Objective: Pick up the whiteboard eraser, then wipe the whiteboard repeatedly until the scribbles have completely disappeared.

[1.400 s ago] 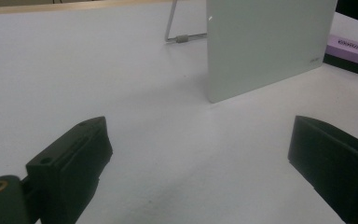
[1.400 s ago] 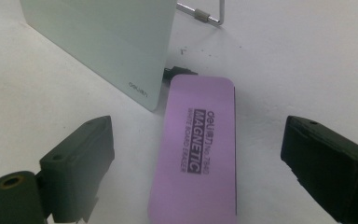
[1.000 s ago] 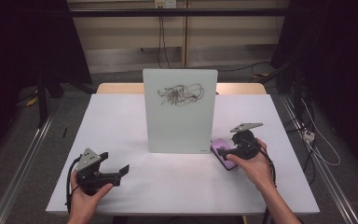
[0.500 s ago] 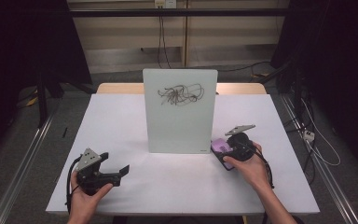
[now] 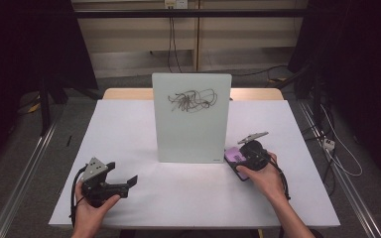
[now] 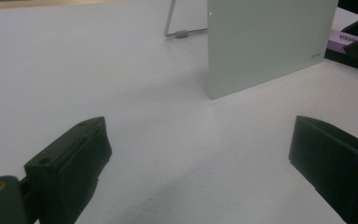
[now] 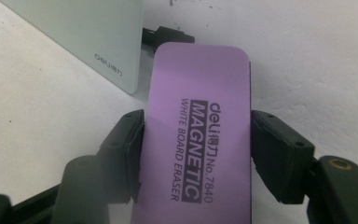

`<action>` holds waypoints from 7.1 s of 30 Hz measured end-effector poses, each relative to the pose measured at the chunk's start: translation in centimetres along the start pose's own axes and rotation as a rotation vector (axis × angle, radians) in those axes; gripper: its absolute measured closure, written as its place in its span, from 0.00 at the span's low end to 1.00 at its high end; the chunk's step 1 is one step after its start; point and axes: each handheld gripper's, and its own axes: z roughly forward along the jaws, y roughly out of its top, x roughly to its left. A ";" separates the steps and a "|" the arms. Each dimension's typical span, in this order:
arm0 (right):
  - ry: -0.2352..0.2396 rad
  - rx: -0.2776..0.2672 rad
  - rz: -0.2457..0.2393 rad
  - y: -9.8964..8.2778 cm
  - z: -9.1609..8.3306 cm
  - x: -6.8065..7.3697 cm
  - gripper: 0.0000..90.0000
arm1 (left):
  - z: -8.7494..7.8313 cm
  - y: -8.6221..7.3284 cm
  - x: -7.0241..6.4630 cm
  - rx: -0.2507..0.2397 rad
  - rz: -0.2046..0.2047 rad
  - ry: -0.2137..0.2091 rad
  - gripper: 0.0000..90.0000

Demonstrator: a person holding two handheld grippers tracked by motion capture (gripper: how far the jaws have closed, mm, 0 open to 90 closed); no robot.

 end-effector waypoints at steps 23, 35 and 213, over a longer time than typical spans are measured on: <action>-0.010 0.005 -0.011 0.3 -0.5 0.3 0.46 | -0.1 0.0 0.0 0.001 0.005 0.010 0.05; -0.023 -0.060 0.017 -0.6 -2.0 -0.6 0.47 | -0.1 -0.1 0.0 0.006 0.012 0.013 0.05; -0.031 -0.729 -0.256 12.2 -9.1 2.1 0.47 | 0.6 -0.6 0.0 0.096 0.036 -0.021 0.06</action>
